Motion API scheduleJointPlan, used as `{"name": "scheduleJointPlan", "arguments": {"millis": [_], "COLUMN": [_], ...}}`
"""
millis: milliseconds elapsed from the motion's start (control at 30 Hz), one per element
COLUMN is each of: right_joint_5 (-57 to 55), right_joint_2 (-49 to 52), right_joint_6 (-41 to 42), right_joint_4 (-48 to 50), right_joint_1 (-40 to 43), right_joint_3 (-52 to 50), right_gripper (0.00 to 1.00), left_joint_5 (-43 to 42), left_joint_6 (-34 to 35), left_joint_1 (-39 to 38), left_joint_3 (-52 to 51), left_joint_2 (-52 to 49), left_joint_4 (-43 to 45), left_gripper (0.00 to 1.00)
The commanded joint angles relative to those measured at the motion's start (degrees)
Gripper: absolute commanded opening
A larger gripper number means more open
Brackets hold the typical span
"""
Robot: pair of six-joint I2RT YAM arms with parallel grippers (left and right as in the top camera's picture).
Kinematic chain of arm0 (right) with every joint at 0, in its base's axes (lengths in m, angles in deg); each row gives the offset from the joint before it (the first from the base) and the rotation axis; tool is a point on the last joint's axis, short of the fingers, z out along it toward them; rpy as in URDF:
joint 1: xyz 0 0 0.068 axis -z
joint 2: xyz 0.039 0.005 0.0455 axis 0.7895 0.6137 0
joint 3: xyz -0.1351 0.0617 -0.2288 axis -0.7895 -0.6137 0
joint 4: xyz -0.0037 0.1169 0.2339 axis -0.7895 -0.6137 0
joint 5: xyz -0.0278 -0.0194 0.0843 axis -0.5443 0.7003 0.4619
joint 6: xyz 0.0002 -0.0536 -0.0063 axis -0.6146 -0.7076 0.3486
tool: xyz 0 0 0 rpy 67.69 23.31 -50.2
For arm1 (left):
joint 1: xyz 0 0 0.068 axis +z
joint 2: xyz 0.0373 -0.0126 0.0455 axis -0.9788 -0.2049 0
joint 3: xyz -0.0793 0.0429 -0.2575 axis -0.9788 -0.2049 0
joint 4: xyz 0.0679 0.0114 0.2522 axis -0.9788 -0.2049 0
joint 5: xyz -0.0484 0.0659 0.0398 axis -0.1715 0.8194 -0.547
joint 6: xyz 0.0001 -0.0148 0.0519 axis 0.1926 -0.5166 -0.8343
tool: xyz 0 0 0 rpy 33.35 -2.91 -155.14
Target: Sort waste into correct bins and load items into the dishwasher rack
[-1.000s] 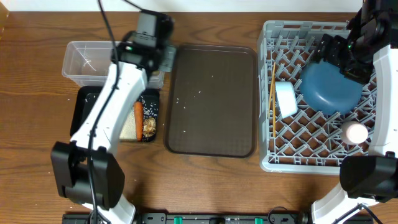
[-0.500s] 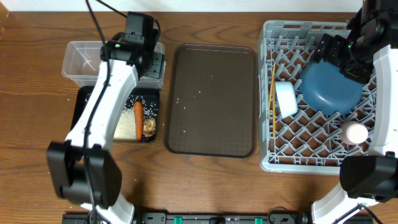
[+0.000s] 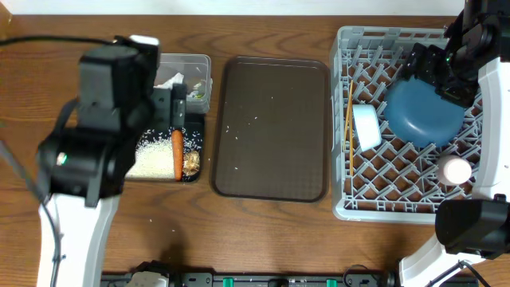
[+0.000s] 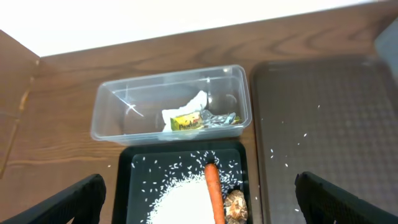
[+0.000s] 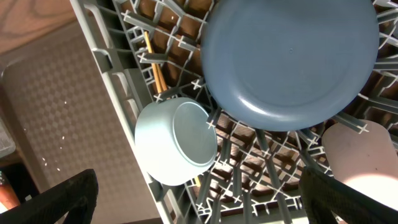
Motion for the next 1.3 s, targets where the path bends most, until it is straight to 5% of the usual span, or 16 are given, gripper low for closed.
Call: {"name": "scheduleJointPlan", "arguments": {"millis": [0,567,800,1033,1267], "right_joint_5": [-0.2,-0.22,-1.77,-27.89,-27.41], "right_joint_2": [0.22,-0.07,-8.63,-17.51,-25.33], "right_joint_6": [-0.22,-0.24,-1.31,-7.43,-12.74], "right_joint_4": [-0.02,-0.02,0.61,12.48,29.42], "right_joint_1": [0.07,-0.39,-11.82,-27.85,-29.4], "right_joint_3": [0.07,0.07,0.07,-0.07,-9.53], "right_gripper": [0.99,0.99,0.99,0.99,0.99], "left_joint_5": [0.31,0.31,0.31,0.31,0.31], "left_joint_6": [0.31,0.31,0.31,0.31,0.31], "left_joint_1": [0.26,0.26,0.26,0.26,0.26], "left_joint_3": [0.52,0.52,0.52,0.52,0.52], "left_joint_2": [2.03,3.96,3.96,3.96,3.96], "left_joint_4": [-0.42,-0.44,-0.44,-0.44,-0.44], "left_gripper": [0.98,0.98,0.98,0.98,0.98]}}
